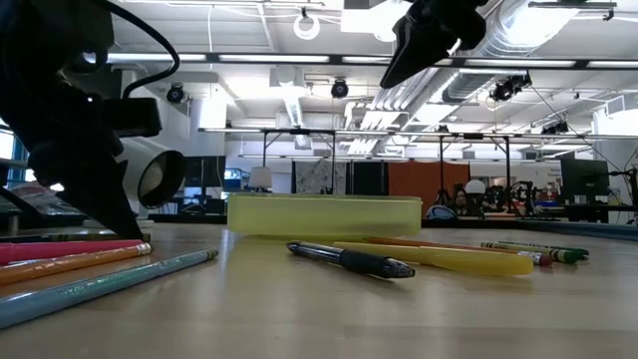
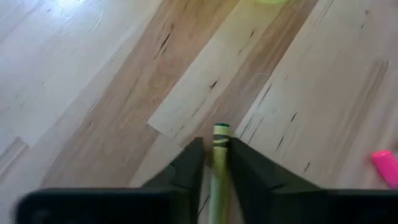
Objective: Pick & place school supplies into a supply box
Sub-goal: Put the green crayon into the supply box, then put the dark green crayon into the supply box
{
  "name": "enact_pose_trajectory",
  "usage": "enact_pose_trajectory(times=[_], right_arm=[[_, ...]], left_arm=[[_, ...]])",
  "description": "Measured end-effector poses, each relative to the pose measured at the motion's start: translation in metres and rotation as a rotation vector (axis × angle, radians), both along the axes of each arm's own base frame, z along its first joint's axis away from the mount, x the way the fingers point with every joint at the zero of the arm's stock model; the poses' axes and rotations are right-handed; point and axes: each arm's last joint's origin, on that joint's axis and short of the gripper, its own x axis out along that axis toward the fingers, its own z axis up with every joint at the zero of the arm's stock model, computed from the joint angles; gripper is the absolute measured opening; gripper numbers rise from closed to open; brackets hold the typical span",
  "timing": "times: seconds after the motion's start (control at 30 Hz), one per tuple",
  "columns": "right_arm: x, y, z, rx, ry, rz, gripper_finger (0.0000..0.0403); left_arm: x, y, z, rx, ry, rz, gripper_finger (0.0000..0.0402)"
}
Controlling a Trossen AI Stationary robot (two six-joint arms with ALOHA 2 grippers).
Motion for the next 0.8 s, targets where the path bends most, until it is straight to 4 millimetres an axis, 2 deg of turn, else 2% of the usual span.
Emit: enact_pose_trajectory(times=[0.1, 0.13, 0.23, 0.37, 0.6, 0.7, 0.8], right_arm=[[0.0, 0.0, 0.0, 0.0, 0.0, 0.0, 0.0083], [0.0, 0.0, 0.0, 0.0, 0.0, 0.0, 0.0083], [0.0, 0.0, 0.0, 0.0, 0.003, 0.0, 0.0083], [-0.001, 0.0, -0.001, -0.001, 0.016, 0.0, 0.0083], [-0.003, 0.0, -0.002, -0.002, 0.035, 0.0, 0.0083], [-0.002, 0.001, -0.002, 0.018, 0.037, 0.019, 0.0083], [-0.002, 0.002, -0.003, 0.056, 0.044, 0.069, 0.0083]], left_arm=[[0.0, 0.0, 0.0, -0.029, -0.015, 0.045, 0.0032], [0.0, 0.0, 0.0, -0.035, -0.026, 0.066, 0.0024], [0.003, 0.0, 0.002, -0.02, -0.091, 0.101, 0.0026], [0.011, -0.003, 0.006, 0.01, -0.181, 0.06, 0.0046], [0.016, -0.006, 0.012, -0.014, -0.203, 0.051, 0.0014], [0.017, -0.007, 0.011, -0.027, -0.196, 0.044, 0.0036], [0.017, -0.007, 0.012, -0.028, -0.199, 0.044, 0.0089]])
